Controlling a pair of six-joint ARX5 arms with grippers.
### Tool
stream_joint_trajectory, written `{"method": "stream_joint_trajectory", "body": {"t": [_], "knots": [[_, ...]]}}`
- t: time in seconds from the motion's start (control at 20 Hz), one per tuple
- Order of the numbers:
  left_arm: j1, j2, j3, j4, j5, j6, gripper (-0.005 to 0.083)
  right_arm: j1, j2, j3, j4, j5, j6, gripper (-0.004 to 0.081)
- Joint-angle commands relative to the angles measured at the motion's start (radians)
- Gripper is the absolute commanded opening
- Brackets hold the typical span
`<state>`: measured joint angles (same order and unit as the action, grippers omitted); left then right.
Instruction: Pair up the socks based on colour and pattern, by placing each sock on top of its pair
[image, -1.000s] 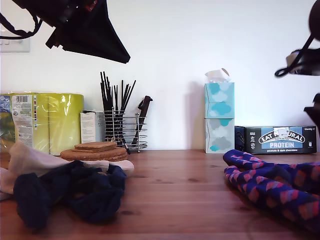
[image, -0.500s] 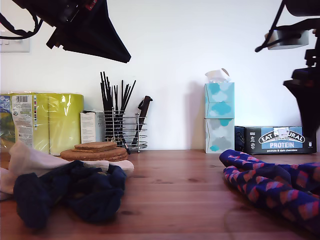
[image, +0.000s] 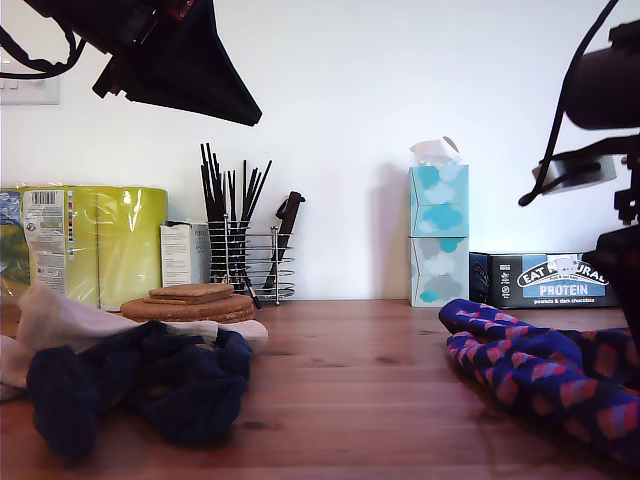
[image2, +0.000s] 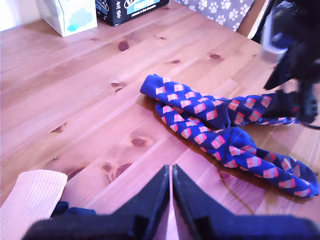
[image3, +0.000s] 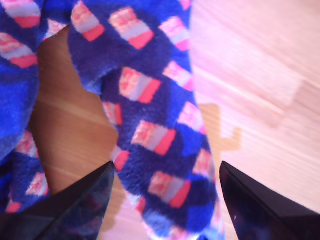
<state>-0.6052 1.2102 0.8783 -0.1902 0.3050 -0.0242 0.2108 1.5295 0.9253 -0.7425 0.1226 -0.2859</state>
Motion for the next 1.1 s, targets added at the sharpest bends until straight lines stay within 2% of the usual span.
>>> {"method": "stream_joint_trajectory", "body": {"t": [0.0, 0.05, 0.2, 0.25, 0.35, 0.4, 0.55, 0.65, 0.85, 1.05], "knots": [[0.000, -0.010, -0.013, 0.002, 0.002, -0.003, -0.0022, 0.002, 0.013, -0.022, 0.002, -0.010, -0.003, 0.0524], [0.000, -0.010, -0.013, 0.001, 0.002, -0.003, -0.0022, 0.002, 0.014, -0.022, 0.000, -0.008, -0.001, 0.0423], [0.000, -0.010, -0.013, -0.008, 0.002, -0.003, -0.0022, 0.002, 0.014, -0.022, -0.015, -0.013, 0.006, 0.0036], [0.000, -0.010, -0.013, -0.016, 0.001, -0.003, -0.0022, 0.002, 0.014, -0.021, -0.014, -0.013, 0.019, -0.0010], [0.000, -0.010, -0.013, -0.029, 0.002, -0.003, -0.0022, 0.002, 0.014, -0.002, -0.047, -0.033, 0.070, -0.0010], [0.000, -0.010, -0.013, -0.031, 0.001, -0.003, -0.0022, 0.002, 0.014, 0.024, -0.102, -0.058, 0.101, -0.0010], [0.000, -0.010, -0.013, -0.031, 0.002, -0.003, -0.0022, 0.003, 0.008, 0.132, -0.254, -0.148, 0.185, -0.0010], [0.000, -0.010, -0.013, -0.030, 0.002, -0.003, -0.0022, 0.014, -0.007, 0.208, -0.288, -0.203, 0.225, -0.0010], [0.000, -0.010, -0.013, -0.034, 0.001, -0.002, -0.0022, 0.069, -0.026, 0.338, -0.377, -0.247, 0.269, -0.0010], [0.000, -0.010, -0.013, -0.034, 0.001, -0.003, -0.0022, 0.145, -0.026, 0.373, -0.455, -0.281, 0.301, -0.0011]]}}
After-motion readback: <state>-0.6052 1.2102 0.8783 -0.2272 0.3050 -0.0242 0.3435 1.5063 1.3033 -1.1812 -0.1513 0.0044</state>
